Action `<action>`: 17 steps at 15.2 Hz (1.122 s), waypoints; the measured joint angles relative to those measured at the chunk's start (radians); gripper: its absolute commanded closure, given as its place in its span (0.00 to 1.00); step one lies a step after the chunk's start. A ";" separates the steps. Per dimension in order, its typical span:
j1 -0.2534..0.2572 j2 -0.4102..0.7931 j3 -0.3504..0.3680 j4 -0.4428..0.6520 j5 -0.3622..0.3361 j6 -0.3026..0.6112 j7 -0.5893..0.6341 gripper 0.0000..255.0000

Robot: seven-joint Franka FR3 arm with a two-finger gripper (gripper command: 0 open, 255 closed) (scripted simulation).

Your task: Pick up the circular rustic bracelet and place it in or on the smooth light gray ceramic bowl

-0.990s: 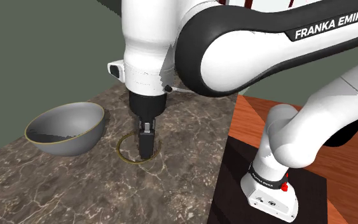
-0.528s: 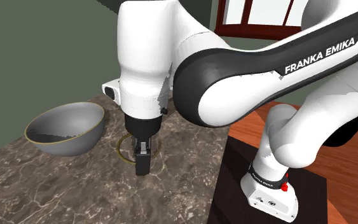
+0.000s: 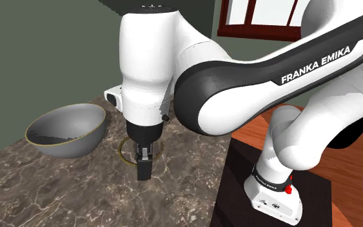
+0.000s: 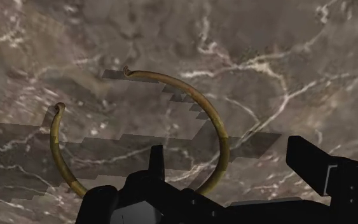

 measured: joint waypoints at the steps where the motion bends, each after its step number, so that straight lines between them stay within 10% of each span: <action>1: 0.000 0.000 0.000 0.000 0.000 0.000 0.000 1.00; 17: -0.001 -0.014 -0.016 0.056 -0.003 -0.070 -0.005 1.00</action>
